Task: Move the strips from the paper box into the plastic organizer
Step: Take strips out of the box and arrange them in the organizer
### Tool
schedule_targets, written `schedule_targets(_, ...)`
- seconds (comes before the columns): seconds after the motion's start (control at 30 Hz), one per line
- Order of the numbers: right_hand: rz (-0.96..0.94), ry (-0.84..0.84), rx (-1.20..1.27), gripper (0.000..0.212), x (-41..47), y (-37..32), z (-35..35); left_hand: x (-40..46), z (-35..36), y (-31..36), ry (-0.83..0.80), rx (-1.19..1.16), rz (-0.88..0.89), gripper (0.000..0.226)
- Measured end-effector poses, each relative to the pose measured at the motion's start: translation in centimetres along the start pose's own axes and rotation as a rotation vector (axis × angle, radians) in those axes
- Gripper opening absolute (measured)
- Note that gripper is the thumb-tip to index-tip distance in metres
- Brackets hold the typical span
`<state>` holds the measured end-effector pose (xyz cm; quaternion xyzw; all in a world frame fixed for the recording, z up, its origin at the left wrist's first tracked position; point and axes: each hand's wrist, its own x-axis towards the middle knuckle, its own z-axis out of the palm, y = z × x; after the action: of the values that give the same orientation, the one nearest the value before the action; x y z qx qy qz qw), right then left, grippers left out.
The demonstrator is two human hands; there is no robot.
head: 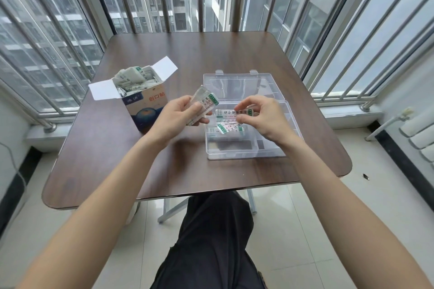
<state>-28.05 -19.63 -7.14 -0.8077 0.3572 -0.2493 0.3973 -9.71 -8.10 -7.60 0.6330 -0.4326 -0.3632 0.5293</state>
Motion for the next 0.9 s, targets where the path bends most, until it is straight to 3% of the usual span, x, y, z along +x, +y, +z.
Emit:
schedule_targets(0.17,0.019,0.082,0.084,0.016,0.0,-0.1,0.1,0.1,0.0,0.5,0.028,-0.051,0.027,0.009)
schedule_targets(0.3,0.027,-0.075,0.032,0.01,-0.1,-0.4,0.7,0.0,-0.2,0.7,0.029,-0.077,0.014,0.009)
schedule_targets(0.6,-0.317,-0.146,-0.656,0.008,0.6,-1.6,1.6,0.0,-0.1,1.0,0.017,-0.095,0.008,0.011)
schedule_targets(0.77,-0.36,-0.087,-0.582,0.009,0.8,-1.2,1.8,0.2,0.2,1.0,0.009,-0.065,0.008,0.017)
schedule_targets(0.9,-0.415,0.072,-0.449,0.006,0.5,-1.1,2.1,0.2,0.3,0.9,-0.001,-0.07,0.014,0.019)
